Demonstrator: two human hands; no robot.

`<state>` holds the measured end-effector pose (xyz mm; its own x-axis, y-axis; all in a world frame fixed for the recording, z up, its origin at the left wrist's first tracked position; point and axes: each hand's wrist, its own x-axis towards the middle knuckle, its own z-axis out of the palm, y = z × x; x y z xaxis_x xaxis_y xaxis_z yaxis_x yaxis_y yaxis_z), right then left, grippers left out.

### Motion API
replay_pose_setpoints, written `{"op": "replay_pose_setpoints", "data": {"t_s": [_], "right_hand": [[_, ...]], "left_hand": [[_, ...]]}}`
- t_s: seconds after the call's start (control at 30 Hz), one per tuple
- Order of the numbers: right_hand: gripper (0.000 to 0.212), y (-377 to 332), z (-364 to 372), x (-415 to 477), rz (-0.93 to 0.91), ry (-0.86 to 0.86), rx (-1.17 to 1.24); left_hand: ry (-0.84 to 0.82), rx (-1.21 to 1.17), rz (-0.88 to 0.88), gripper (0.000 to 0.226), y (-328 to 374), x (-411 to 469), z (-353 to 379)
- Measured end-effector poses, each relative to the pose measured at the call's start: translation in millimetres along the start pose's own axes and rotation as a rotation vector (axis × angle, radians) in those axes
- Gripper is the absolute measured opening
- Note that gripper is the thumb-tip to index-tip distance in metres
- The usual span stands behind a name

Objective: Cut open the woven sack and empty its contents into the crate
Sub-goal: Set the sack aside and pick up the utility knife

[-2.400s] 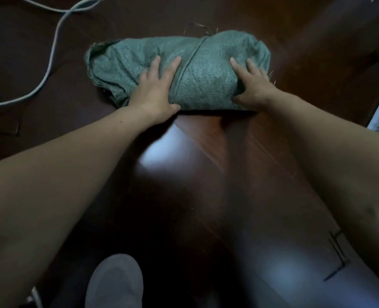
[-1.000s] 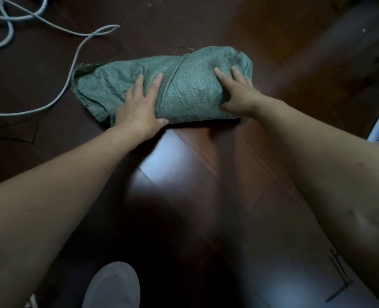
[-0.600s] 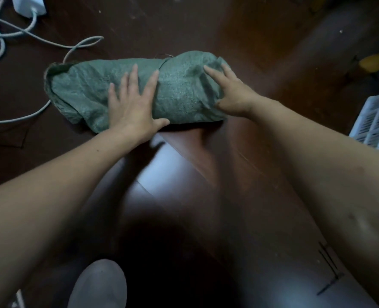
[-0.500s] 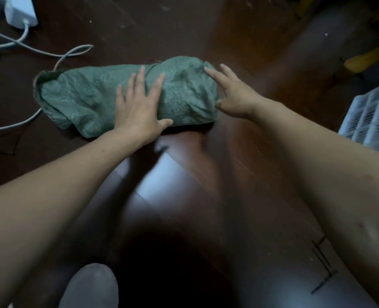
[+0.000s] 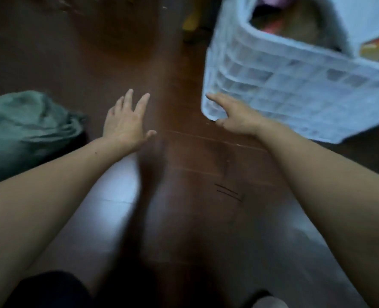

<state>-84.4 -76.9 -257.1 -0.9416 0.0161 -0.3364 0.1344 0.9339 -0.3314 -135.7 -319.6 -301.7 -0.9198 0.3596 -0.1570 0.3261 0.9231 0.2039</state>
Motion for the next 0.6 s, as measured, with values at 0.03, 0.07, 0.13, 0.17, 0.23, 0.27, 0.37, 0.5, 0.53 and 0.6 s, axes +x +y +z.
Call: {"op": "replay_pose_setpoints", "data": {"t_s": [0.03, 0.07, 0.13, 0.17, 0.23, 0.27, 0.37, 0.5, 0.53, 0.6], "right_hand": [[0.069, 30, -6, -21, 0.051, 0.018, 0.003], [0.067, 60, -12, -43, 0.110, 0.029, 0.009], [0.063, 121, -22, -85, 0.208, 0.045, 0.029], [0.062, 151, -27, -106, 0.254, 0.052, 0.045], [0.060, 210, -34, -150, 0.353, 0.064, 0.079], [0.060, 238, -37, -172, 0.400, 0.062, 0.092], [0.059, 319, -44, -234, 0.535, 0.037, 0.130], [0.058, 407, -41, -312, 0.762, 0.017, 0.198], [0.057, 423, -35, -330, 0.812, 0.015, 0.234], [0.055, 450, -18, -360, 0.934, 0.025, 0.313]], "left_hand": [[-0.030, -0.015, 0.045, 0.090, 32, 0, 3], [-0.059, -0.032, 0.088, 0.090, 64, 0, 8], [-0.111, -0.051, 0.163, 0.090, 127, -3, 17], [-0.135, -0.051, 0.198, 0.090, 158, -4, 22], [-0.186, -0.046, 0.254, 0.088, 219, -5, 31], [-0.213, -0.044, 0.273, 0.087, 249, -6, 37], [-0.270, -0.025, 0.322, 0.086, 333, -9, 53], [-0.375, -0.014, 0.388, 0.083, 436, -17, 74], [-0.402, -0.009, 0.409, 0.083, 458, -21, 80], [-0.451, 0.023, 0.474, 0.082, 494, -29, 93]]}}
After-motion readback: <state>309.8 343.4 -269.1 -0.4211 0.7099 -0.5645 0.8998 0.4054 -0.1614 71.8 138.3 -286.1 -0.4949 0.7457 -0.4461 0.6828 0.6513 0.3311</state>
